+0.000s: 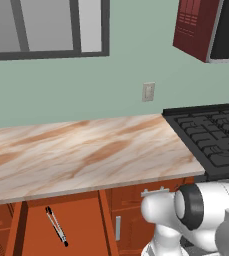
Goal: Take the tongs from the drawer on the left and place them on the dining counter next to the tray containing the hot dog.
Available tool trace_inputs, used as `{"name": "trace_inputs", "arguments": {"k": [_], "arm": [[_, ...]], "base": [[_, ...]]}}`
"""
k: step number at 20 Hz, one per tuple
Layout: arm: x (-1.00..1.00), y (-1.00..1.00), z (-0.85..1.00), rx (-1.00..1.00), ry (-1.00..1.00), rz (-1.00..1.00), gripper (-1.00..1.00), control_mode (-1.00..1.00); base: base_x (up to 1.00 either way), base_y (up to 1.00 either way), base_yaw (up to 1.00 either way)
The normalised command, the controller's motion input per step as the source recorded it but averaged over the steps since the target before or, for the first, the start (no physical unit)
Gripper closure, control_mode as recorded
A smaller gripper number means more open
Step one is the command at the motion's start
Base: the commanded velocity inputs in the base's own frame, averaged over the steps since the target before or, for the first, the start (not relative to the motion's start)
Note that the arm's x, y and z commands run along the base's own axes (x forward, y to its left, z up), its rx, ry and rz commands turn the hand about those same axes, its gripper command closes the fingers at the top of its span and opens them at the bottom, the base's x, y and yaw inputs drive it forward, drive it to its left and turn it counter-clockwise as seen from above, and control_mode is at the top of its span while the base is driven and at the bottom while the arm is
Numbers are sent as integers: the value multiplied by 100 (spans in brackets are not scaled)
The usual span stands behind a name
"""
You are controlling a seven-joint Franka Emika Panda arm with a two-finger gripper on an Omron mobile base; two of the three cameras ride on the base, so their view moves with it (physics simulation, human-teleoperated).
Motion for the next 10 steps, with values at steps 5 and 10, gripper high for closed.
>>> {"name": "trace_inputs", "arguments": {"k": [5,10], "arm": [[50,0,1,0,43,-5,-100,-100],[51,0,0,-1,40,-3,-100,-100]], "base": [[0,0,0],[0,0,0]]}}
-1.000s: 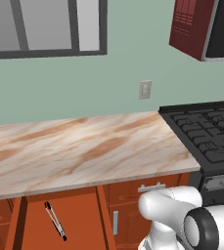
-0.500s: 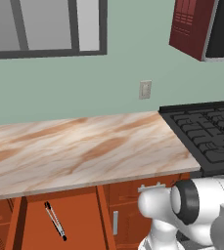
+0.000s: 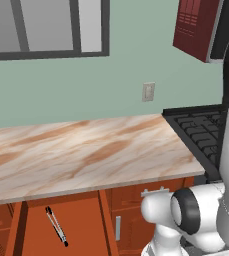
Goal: Take the tongs from the drawer on the left and place them on the dining counter next to the tray containing the hot dog.
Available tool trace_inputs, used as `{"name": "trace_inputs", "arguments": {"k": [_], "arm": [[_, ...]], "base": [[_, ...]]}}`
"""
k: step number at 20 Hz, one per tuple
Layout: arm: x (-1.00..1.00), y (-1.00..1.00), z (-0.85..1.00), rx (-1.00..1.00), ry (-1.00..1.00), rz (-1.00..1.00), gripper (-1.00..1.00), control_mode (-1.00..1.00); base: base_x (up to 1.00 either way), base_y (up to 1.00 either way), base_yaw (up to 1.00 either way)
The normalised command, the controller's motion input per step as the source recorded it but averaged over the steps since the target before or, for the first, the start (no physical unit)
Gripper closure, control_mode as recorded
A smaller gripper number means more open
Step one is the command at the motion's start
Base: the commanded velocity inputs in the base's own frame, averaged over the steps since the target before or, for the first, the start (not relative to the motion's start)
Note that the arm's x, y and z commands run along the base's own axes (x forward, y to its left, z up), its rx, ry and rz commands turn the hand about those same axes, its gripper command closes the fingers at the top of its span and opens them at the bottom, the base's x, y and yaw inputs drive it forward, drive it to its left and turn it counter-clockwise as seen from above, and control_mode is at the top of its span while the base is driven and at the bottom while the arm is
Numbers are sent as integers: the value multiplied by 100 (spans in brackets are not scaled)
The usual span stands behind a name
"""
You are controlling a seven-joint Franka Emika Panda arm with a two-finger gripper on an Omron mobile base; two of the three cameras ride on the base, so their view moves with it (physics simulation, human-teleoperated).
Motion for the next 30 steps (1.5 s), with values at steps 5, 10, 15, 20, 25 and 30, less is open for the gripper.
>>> {"name": "trace_inputs", "arguments": {"k": [5,10,15,20,25,30], "arm": [[55,0,-15,-2,33,-1,-100,-100],[52,0,-25,0,24,0,-100,-100],[46,0,-11,0,12,0,-100,-100],[41,2,-22,1,2,0,-100,-100],[31,7,-38,1,0,0,-100,-100],[30,8,-56,0,0,0,-100,-100]], "base": [[0,0,0],[0,0,0],[0,0,0],[0,0,0],[0,0,0],[0,0,0]]}}
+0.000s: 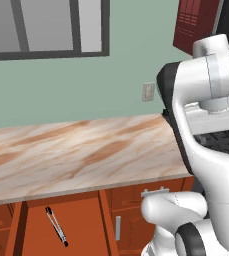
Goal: Take the tongs from the drawer on the left and place them on the dining counter next to the tray containing the hot dog.
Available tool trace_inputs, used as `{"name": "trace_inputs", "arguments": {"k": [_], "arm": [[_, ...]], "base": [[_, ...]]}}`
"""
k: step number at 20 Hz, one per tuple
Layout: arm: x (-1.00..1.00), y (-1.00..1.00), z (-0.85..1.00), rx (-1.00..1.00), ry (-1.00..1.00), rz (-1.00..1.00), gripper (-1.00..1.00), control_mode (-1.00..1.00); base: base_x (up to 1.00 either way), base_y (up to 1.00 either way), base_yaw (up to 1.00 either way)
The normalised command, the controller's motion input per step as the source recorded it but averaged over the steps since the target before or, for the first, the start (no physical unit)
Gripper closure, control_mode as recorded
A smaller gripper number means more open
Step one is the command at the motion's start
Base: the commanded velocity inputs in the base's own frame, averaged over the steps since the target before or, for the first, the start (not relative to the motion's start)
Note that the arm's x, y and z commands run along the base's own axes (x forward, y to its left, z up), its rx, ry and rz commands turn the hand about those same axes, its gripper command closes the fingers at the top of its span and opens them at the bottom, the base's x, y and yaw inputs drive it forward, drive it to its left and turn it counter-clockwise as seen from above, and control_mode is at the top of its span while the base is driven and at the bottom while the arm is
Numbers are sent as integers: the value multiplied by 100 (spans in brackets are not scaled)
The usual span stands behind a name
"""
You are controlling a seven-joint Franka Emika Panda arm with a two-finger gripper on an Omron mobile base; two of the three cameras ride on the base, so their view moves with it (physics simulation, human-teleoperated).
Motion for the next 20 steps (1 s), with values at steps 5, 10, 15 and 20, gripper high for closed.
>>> {"name": "trace_inputs", "arguments": {"k": [5,10,15,20], "arm": [[30,6,-50,1,0,0,-100,-100],[28,18,-35,5,0,3,-100,-100],[25,24,-35,11,0,8,-100,-100],[15,32,-51,17,-9,12,-100,-100]], "base": [[0,0,0],[0,0,0],[0,0,0],[0,0,0]]}}
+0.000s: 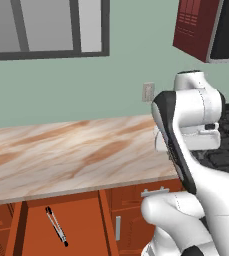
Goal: Take the tongs from the drawer on the left and place them on the dining counter next to the tray containing the hot dog.
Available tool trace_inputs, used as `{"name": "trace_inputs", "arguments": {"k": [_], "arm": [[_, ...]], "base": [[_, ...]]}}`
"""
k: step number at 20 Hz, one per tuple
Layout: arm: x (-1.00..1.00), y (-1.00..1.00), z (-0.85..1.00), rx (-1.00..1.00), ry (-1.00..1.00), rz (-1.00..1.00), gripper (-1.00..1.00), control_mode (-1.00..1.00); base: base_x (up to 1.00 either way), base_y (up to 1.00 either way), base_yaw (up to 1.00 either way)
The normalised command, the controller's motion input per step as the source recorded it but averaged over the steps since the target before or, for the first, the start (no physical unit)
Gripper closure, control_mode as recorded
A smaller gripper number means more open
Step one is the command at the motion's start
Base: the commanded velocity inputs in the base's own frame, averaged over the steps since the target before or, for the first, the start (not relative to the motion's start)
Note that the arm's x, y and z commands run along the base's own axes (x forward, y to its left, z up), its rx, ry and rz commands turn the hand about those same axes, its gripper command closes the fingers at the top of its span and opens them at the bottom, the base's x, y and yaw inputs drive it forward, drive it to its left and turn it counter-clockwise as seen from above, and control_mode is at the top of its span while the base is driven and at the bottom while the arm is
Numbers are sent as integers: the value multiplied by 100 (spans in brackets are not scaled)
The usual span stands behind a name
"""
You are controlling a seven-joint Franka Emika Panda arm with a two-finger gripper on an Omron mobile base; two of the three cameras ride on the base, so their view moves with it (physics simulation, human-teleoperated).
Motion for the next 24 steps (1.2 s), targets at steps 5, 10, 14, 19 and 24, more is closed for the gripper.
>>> {"name": "trace_inputs", "arguments": {"k": [5,10,14,19,24], "arm": [[11,42,-61,21,-12,16,-100,-100],[12,66,-45,16,-9,25,-100,-100],[0,65,-4,2,-1,29,-100,-100],[-11,54,0,0,-3,18,-100,-100],[-15,54,0,0,-7,12,-100,-100]], "base": [[0,0,0],[0,0,0],[0,0,0],[0,0,0],[0,0,0]]}}
